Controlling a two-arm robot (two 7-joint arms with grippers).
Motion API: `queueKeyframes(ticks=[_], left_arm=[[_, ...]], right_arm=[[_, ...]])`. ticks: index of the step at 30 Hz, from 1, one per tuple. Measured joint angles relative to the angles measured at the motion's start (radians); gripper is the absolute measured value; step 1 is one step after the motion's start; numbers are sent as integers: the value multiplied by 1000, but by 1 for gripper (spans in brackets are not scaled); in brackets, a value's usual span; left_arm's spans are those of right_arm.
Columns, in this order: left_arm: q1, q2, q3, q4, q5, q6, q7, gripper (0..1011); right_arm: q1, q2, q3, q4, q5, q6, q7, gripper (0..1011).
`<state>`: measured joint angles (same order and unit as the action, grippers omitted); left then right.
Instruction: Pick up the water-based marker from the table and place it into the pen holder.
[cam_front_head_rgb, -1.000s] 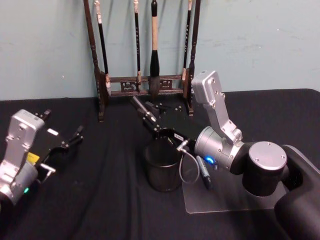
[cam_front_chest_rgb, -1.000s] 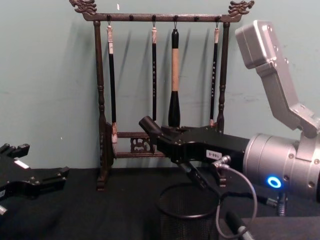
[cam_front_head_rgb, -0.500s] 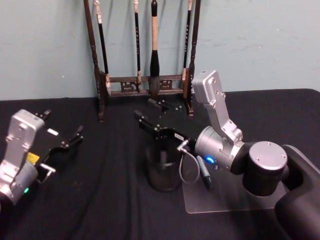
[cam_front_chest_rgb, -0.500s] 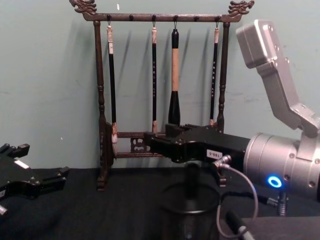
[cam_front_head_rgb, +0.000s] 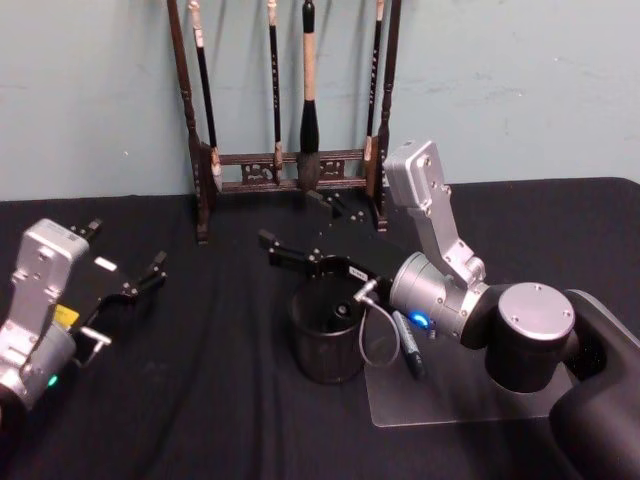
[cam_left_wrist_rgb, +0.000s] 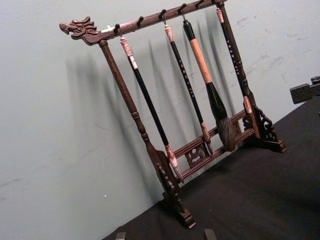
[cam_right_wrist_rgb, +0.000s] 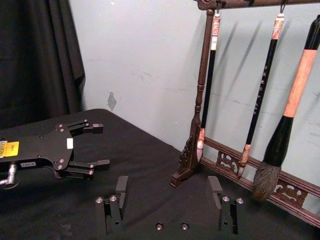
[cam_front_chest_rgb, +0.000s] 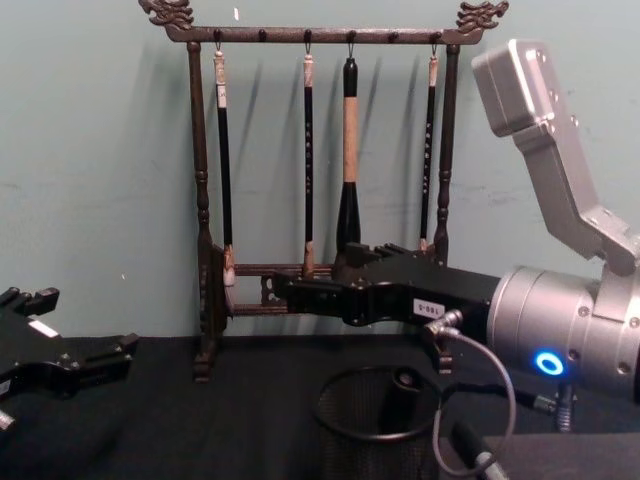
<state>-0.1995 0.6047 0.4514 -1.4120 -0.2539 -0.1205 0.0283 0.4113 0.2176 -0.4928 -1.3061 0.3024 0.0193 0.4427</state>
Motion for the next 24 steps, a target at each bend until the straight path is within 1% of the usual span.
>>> queueKeyframes(ticks=[2,16,19,21,23,24], left_arm=[[0,0,0,0,0,0,0,1009],[0,0,0,0,0,0,0,1009],[0,0,0,0,0,0,0,1009],[0,0,0,0,0,0,0,1009],[0,0,0,0,0,0,0,1009],[0,0,0,0,0,0,0,1009]], right_arm=[[0,0,0,0,0,0,0,1003],[0,0,0,0,0,0,0,1002],[-4,0,2,-8,-14,11,-31,1002],[-11,0,11,-21,-28,24,-64,1002],[-14,0,14,-26,-33,28,-74,1002],[-20,-1,22,-37,-43,40,-98,1002]])
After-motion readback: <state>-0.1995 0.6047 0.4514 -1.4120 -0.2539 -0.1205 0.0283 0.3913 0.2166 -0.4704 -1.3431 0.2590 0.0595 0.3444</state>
